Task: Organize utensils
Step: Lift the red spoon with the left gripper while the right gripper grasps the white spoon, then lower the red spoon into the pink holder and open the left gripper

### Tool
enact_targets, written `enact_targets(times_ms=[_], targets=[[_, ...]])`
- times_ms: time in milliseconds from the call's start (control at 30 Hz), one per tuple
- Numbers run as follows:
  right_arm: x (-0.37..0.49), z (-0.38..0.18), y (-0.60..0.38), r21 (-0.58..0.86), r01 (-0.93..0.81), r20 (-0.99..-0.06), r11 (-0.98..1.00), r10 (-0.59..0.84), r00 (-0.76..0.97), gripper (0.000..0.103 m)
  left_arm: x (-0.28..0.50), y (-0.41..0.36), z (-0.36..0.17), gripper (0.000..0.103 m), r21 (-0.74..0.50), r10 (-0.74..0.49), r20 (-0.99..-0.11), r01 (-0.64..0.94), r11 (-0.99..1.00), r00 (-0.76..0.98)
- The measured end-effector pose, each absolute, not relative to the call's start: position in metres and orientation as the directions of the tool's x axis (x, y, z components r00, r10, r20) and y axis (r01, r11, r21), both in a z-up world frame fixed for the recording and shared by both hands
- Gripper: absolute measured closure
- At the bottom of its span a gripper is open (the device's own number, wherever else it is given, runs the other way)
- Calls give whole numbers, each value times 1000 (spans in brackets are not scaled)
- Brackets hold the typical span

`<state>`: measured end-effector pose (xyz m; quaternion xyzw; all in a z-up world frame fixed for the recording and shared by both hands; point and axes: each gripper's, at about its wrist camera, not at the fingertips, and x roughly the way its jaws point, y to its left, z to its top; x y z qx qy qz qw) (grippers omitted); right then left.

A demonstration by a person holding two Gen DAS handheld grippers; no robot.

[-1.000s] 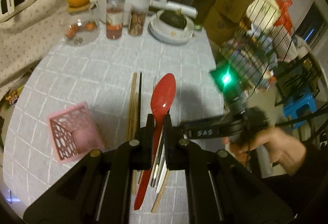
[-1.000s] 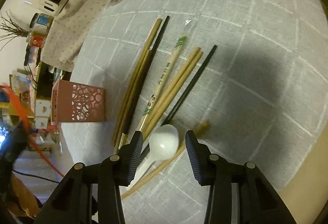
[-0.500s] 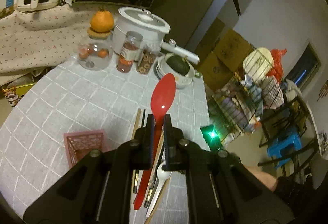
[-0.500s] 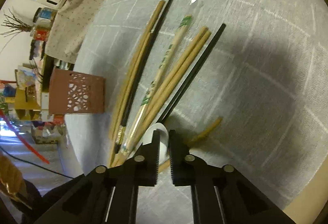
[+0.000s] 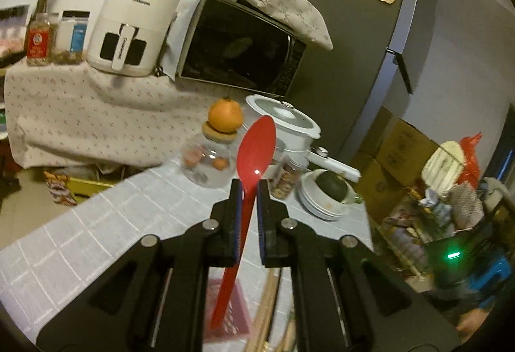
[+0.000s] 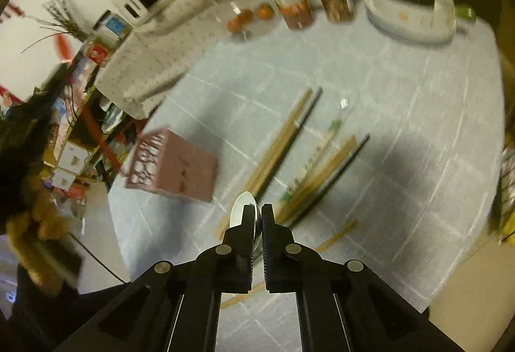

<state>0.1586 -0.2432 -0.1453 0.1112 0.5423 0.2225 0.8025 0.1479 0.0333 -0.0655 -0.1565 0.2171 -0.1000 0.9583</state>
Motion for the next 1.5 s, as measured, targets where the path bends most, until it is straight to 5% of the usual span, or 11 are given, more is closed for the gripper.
enact_targets(times_ms=[467, 600, 900, 1267, 1500], targets=[[161, -110, -240, 349, -212, -788, 913, 409, 460, 99, 154, 28, -101, 91, -271, -150, -418, 35, 962, 896], [158, -99, -239, 329, -207, -778, 921, 389, 494, 99, 149, 31, -99, 60, -260, -153, -467, 30, 965, 871], [146, -47, -206, 209, -260, -689, 943, 331, 645, 99, 124, 51, -74, 27, -220, -141, -571, 15, 975, 809], [151, -31, -142, 95, -283, -604, 954, 281, 746, 99, 118, 82, -92, 24, -190, -99, -776, -80, 979, 623], [162, -59, -110, 26, -296, -637, 955, 244, 731, 99, 120, 89, -102, 24, -192, -115, -814, -78, 978, 569]])
